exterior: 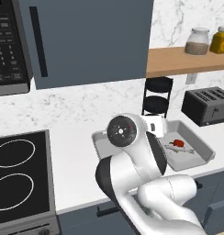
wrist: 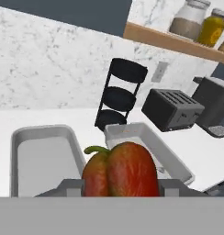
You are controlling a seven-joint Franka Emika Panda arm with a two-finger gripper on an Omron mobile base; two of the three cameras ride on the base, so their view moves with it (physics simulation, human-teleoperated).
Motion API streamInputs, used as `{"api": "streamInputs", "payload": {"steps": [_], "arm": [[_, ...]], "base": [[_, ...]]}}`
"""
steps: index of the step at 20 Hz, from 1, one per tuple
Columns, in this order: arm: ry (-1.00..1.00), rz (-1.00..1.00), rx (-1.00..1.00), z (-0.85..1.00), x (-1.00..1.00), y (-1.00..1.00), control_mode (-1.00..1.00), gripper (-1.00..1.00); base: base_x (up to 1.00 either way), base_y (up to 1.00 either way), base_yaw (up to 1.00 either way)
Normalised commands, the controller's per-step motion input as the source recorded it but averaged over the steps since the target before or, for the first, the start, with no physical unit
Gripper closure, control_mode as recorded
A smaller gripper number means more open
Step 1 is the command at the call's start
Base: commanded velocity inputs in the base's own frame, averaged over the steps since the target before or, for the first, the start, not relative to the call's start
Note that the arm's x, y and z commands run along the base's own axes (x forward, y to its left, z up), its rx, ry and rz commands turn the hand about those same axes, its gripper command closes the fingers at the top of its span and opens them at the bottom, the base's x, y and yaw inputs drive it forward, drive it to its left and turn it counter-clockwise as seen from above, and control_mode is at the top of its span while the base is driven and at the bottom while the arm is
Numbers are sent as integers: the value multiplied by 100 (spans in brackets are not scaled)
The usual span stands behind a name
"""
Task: Place one bell pepper and one fish in each tupperware on the nearby counter, to pack two identical lunches.
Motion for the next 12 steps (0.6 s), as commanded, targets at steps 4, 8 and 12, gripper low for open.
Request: {"api": "streamInputs", "payload": {"steps": [4, 8, 12], "arm": [[34, 4, 0, -72, 56, 7, -100, 100], [24, 6, 0, -81, 87, 0, -100, 100], [13, 6, 0, -84, 96, 0, -100, 100]], "base": [[0, 0, 0], [0, 0, 0], [0, 0, 0]]}}
